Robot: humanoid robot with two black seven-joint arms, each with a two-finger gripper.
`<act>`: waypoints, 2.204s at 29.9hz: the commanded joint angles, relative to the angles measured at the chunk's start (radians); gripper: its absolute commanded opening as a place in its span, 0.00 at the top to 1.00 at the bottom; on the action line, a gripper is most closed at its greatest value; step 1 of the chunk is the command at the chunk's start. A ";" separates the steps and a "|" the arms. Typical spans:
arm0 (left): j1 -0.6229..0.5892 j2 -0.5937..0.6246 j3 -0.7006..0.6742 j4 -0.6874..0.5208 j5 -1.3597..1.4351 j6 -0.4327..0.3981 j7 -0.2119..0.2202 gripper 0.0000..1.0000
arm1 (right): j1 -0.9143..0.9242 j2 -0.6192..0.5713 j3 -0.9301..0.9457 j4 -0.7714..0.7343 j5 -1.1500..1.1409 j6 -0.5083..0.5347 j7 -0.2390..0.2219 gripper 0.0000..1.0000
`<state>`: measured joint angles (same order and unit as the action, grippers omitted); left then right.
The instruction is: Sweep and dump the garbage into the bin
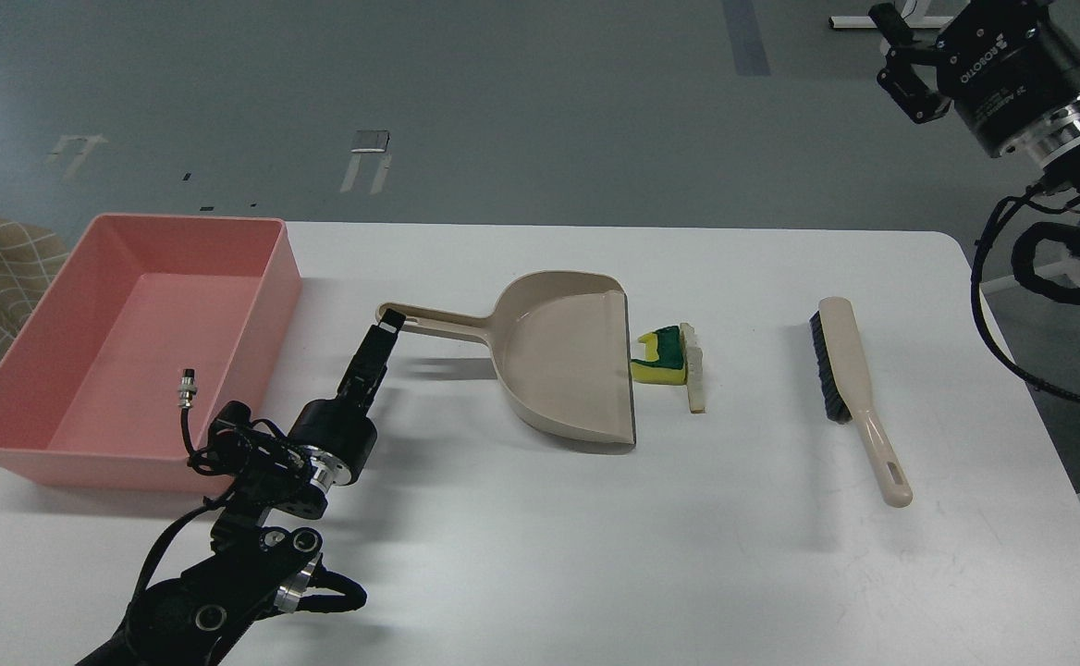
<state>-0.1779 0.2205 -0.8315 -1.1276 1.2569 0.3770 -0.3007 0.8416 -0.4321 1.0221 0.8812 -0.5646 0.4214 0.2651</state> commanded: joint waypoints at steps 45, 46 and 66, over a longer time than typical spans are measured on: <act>-0.118 -0.098 0.000 0.200 -0.010 0.011 -0.014 0.42 | -0.245 -0.185 -0.039 0.124 -0.017 -0.027 0.009 0.00; -0.118 -0.098 0.000 0.200 -0.010 0.011 -0.012 0.44 | -0.246 -0.185 -0.039 0.124 -0.015 -0.027 0.009 0.00; -0.137 -0.096 0.000 0.195 -0.005 0.042 0.003 1.00 | -0.257 -0.243 -0.046 0.165 -0.018 -0.023 0.005 0.00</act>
<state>-0.3082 0.1236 -0.8306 -0.9321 1.2515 0.4130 -0.3003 0.5883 -0.6480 0.9818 1.0219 -0.5816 0.3965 0.2731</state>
